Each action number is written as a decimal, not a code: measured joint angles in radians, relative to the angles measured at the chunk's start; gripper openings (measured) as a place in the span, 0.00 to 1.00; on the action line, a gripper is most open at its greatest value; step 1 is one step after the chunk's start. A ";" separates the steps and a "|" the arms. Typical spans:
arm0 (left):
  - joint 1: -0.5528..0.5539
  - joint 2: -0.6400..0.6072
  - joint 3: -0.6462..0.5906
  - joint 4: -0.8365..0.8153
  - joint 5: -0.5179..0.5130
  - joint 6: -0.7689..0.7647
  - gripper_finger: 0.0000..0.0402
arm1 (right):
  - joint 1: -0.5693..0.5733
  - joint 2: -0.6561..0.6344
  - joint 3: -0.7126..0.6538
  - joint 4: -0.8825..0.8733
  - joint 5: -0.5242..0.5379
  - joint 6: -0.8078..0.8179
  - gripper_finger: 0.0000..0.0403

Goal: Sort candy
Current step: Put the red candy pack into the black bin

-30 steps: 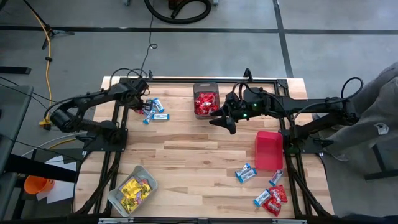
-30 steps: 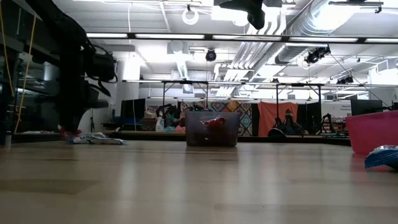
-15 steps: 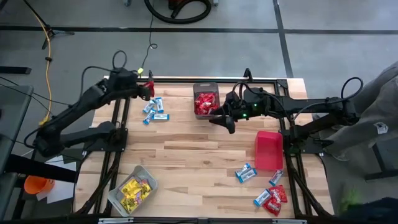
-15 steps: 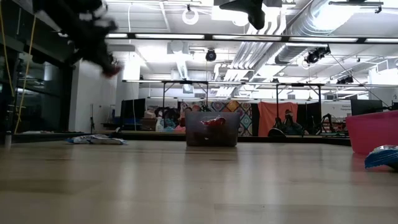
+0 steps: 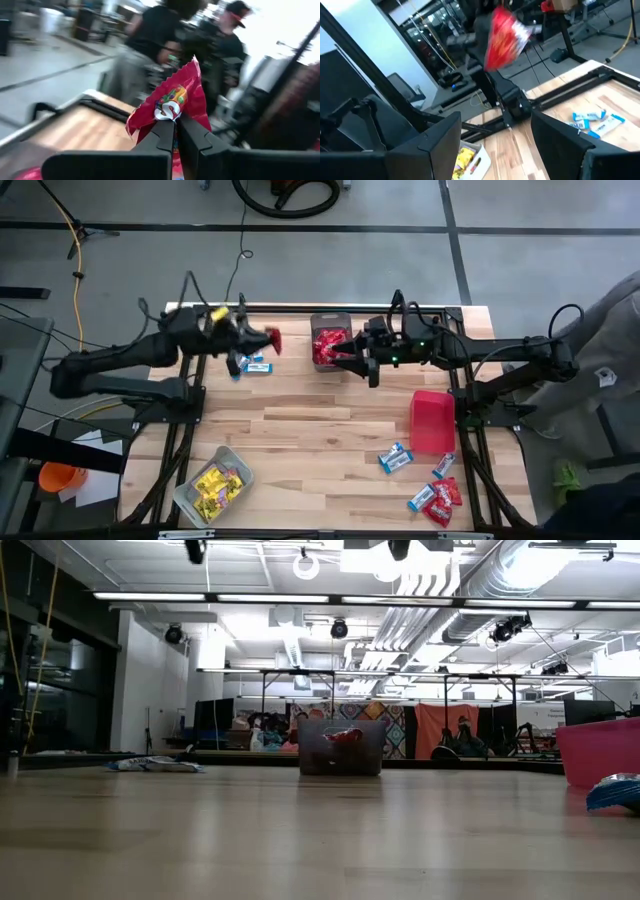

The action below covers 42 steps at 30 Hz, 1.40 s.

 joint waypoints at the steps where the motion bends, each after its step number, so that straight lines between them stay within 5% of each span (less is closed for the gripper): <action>1: -0.035 0.018 0.000 0.019 0.000 0.015 0.00 | 0.000 0.000 0.000 0.007 -0.004 0.000 0.59; 8: -0.189 0.133 0.000 0.121 -0.021 0.049 0.00 | 0.000 0.000 0.000 0.016 -0.013 0.000 0.59; 32: -0.192 0.229 0.007 0.154 -0.096 0.110 0.00 | 0.000 -0.010 0.000 0.009 -0.014 -0.027 0.59; 42: -0.054 0.598 0.327 -0.149 -0.107 0.297 0.00 | -0.031 -0.096 0.000 0.025 -0.012 -0.045 0.59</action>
